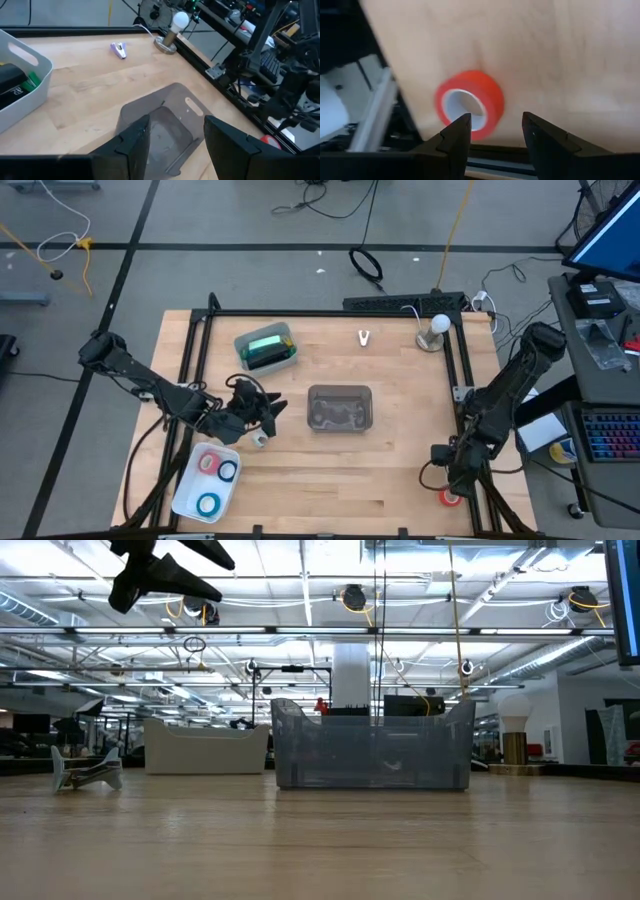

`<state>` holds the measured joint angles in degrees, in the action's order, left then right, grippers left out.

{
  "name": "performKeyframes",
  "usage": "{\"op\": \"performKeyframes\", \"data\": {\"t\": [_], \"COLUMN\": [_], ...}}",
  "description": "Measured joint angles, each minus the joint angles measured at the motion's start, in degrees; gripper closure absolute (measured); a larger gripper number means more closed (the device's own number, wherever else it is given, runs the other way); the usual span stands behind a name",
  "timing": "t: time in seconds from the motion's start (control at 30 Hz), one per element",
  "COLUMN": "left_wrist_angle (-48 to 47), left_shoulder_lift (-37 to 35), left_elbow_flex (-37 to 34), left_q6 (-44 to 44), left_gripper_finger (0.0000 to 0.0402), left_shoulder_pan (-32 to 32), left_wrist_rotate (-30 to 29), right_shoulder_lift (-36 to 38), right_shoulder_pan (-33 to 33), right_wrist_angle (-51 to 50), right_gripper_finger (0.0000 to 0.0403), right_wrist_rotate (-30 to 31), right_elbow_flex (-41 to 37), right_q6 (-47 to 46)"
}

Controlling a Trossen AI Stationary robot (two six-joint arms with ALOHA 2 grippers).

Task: Pick and place Stapler, Stapler remover, tape
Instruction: Put the orange tape into the white bin

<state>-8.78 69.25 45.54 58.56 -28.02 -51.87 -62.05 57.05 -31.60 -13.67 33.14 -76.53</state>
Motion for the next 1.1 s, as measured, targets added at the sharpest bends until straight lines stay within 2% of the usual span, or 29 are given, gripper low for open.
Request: {"op": "performKeyframes", "data": {"t": [0.2, 0.4, 0.7, 0.8, 0.97, 1.1], "left_wrist_angle": [0.0, 0.0, -0.5, -0.6, -0.6, -0.6], "left_shoulder_lift": [0.0, 0.0, 0.0, 0.0, 0.0, 0.0], "left_elbow_flex": [0.0, 0.0, 0.0, 0.0, 0.0, 0.0], "left_q6": [0.0, -0.7, -9.7, -14.3, -22.9, -25.1], "left_gripper_finger": [0.0218, 0.0218, 0.0218, 0.0218, 0.0218, 0.0218], "left_shoulder_pan": [0.7, 0.7, 0.8, 0.8, 1.0, 1.0], "left_wrist_rotate": [1.0, 1.0, 0.6, 0.6, 0.8, 0.8], "right_shoulder_lift": [-3.4, -10.6, -17.8, -17.6, -16.1, -13.2], "right_shoulder_pan": [2.2, 3.5, 3.2, 2.9, 1.9, -0.4], "right_wrist_angle": [4.7, 7.2, 4.4, 3.4, 3.1, 3.4], "right_gripper_finger": [0.0234, 0.0234, 0.0237, 0.0263, 0.0364, 0.0374], "right_wrist_rotate": [0.1, 0.1, 0.5, 1.0, 1.4, 1.7], "right_elbow_flex": [-0.6, -0.6, -0.4, -0.4, -0.5, -0.6], "right_q6": [-0.6, -1.2, -6.3, -8.4, -7.8, -5.5]}}
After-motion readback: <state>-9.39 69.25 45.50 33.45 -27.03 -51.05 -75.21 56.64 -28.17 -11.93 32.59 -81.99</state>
